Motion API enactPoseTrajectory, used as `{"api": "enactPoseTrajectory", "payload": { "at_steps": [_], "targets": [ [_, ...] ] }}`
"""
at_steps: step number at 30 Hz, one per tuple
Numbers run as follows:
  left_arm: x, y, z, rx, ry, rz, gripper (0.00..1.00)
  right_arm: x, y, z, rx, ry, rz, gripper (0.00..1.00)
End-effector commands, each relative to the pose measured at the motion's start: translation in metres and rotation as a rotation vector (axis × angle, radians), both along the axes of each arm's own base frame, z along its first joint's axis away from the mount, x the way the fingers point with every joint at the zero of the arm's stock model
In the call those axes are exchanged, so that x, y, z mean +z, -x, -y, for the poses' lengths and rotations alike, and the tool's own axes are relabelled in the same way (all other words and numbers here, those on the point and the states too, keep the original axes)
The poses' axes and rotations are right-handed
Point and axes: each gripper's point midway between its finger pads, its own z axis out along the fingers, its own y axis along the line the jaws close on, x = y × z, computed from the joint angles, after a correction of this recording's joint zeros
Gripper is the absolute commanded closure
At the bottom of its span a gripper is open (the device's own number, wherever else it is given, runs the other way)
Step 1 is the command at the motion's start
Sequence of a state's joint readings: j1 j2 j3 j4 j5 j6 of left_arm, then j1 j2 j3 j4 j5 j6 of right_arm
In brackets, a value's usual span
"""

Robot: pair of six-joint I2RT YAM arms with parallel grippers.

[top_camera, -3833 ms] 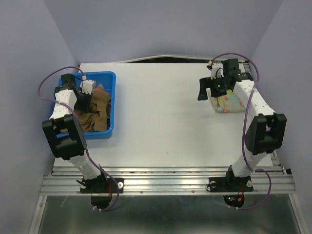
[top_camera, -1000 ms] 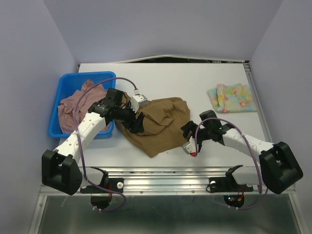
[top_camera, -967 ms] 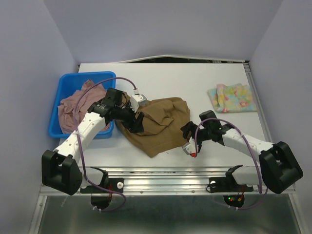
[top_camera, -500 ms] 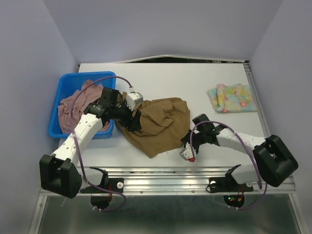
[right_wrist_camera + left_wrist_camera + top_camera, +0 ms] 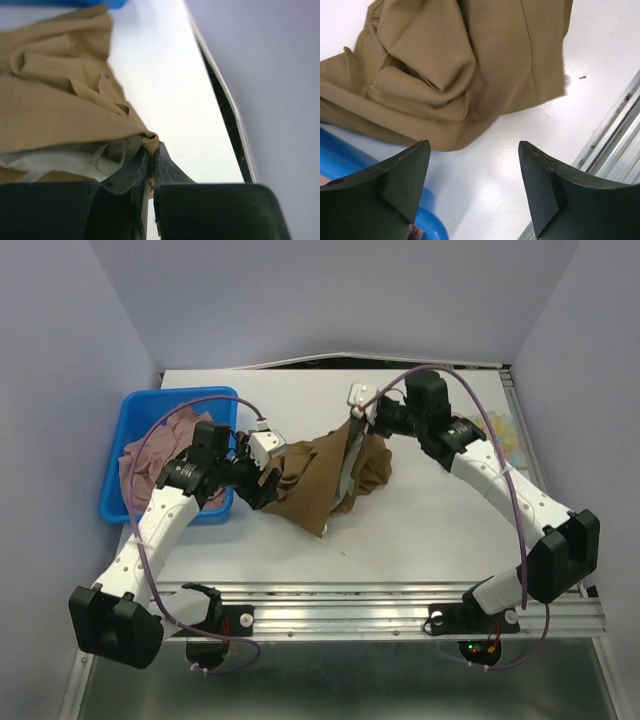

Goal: Fold and stack the skirts
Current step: Flatten the skirt out

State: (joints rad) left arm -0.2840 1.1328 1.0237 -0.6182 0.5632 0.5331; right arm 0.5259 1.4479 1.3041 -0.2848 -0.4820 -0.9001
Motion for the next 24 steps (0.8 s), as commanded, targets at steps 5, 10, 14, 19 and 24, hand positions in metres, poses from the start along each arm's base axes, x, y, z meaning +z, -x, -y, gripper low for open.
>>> {"api": "enactPoseTrajectory", "payload": {
  "at_steps": [5,10,14,19,24],
  "targets": [
    [0.018,-0.009,0.0,-0.032,0.023,0.207,0.14,0.127,-0.063,0.024,-0.463,-0.525,-0.144,0.99],
    [0.027,-0.012,0.02,-0.015,0.063,0.318,0.11,0.137,-0.079,0.034,-0.589,-0.639,-0.166,0.99],
    [0.012,-0.006,0.047,-0.039,0.007,0.384,0.12,0.124,-0.086,0.035,-0.635,-0.651,-0.198,0.99],
    [-0.007,-0.007,0.097,-0.128,-0.061,0.431,0.21,0.093,-0.088,0.039,-0.675,-0.63,-0.228,0.99],
    [-0.016,-0.004,0.147,-0.171,-0.086,0.56,0.21,0.069,-0.092,0.048,-0.73,-0.599,-0.21,0.99]
  ]
}}
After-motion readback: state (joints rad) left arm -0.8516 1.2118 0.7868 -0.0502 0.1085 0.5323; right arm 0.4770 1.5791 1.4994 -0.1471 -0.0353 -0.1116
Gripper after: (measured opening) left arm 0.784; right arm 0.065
